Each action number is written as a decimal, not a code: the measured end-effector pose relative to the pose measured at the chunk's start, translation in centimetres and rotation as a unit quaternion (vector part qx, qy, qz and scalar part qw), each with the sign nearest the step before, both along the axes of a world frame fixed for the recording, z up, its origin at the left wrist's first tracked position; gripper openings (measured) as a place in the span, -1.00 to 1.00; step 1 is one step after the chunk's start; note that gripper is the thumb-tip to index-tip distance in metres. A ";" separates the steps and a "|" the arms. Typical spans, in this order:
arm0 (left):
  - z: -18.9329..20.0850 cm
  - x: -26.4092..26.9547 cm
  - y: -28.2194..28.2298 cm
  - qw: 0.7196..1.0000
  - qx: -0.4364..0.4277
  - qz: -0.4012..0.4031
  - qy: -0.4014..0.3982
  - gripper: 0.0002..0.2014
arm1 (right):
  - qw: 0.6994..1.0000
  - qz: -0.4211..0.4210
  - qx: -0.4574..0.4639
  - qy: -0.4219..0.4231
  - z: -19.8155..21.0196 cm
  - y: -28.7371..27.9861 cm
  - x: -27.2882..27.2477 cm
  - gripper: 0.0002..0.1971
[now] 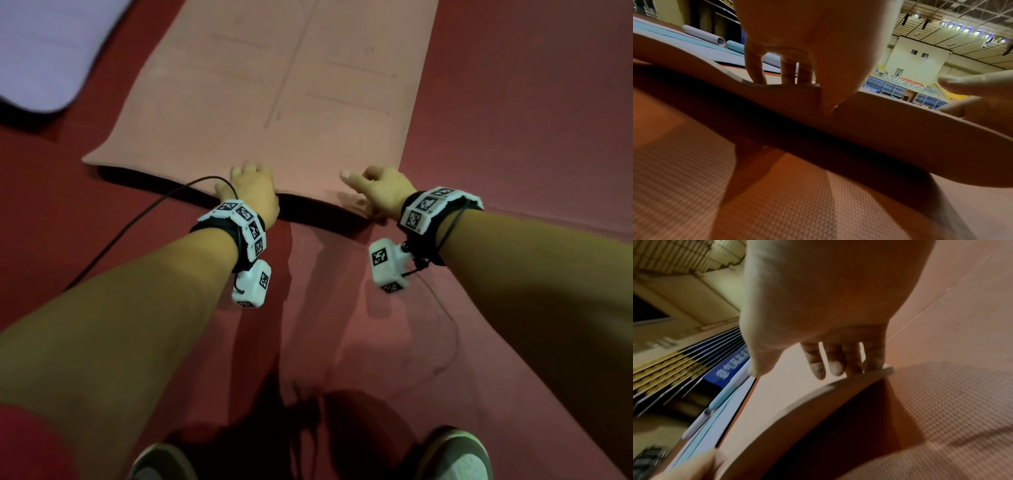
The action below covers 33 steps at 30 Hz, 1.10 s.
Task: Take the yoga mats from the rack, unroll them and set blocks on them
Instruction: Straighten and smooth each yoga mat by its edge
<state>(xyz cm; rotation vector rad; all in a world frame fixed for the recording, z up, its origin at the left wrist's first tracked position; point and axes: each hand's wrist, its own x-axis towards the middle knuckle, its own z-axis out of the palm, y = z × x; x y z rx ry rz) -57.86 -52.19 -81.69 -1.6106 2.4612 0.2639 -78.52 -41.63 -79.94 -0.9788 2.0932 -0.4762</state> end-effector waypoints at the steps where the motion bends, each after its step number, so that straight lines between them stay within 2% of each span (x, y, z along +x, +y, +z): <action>1: 0.3 -0.1 0.0 1.000 -0.004 0.005 0.002 -0.63 | 0.999 -0.042 0.002 0.002 -0.2 0.0 -0.4 -0.36; 4: 1.0 -0.3 0.0 0.999 -0.004 0.026 0.019 -0.68 | 0.983 -0.134 0.112 0.047 -1.0 0.5 -1.3 -0.18; 5: 1.2 -0.2 0.0 0.999 -0.002 0.033 0.028 -0.69 | 0.977 -0.159 0.142 0.009 -1.5 0.7 -1.4 -0.20; 7: 1.5 -0.2 0.0 0.998 0.000 0.043 0.048 -0.71 | 0.958 -0.191 0.151 -0.154 -1.8 1.3 -1.0 -0.45; 10: 2.0 -0.1 -0.1 0.997 0.000 0.048 0.064 -0.74 | 0.880 -0.264 0.108 -0.379 -1.1 2.0 -0.5 -0.66; 14: 2.8 0.0 0.0 0.997 0.016 0.046 0.062 -0.81 | 0.746 -0.352 -0.036 -0.564 1.3 1.8 -1.3 -0.93; 16: 3.1 0.0 0.1 0.996 0.023 0.039 0.077 -0.79 | 0.725 -0.335 -0.072 -0.598 2.2 1.4 -1.7 -0.92; 18: 3.5 -0.2 0.1 0.995 0.021 0.029 0.091 -0.77 | 0.725 -0.298 -0.093 -0.614 3.2 0.8 -1.8 -0.88; 21: 4.2 -0.3 -0.4 0.994 -0.012 0.029 0.100 -0.81 | 0.755 -0.262 -0.122 -0.589 4.5 -0.6 -1.5 -0.92; 25: 5.1 -0.6 -1.5 0.987 -0.058 0.056 0.138 -0.83 | 0.781 -0.238 -0.173 -0.550 5.8 -2.5 -1.1 -0.76; 27: 5.4 -1.0 -2.0 0.982 -0.069 0.076 0.157 -0.84 | 0.812 -0.225 -0.194 -0.503 6.2 -3.1 -1.1 -0.73; 31: 6.0 -1.5 -2.9 0.974 -0.070 0.119 0.181 -0.81 | 0.902 -0.187 -0.191 -0.338 6.0 -3.7 -1.1 -0.84; 33: 6.0 -1.7 -3.1 0.974 -0.050 0.130 0.178 -0.81 | 0.918 -0.210 -0.171 -0.289 5.6 -4.0 -1.4 -0.86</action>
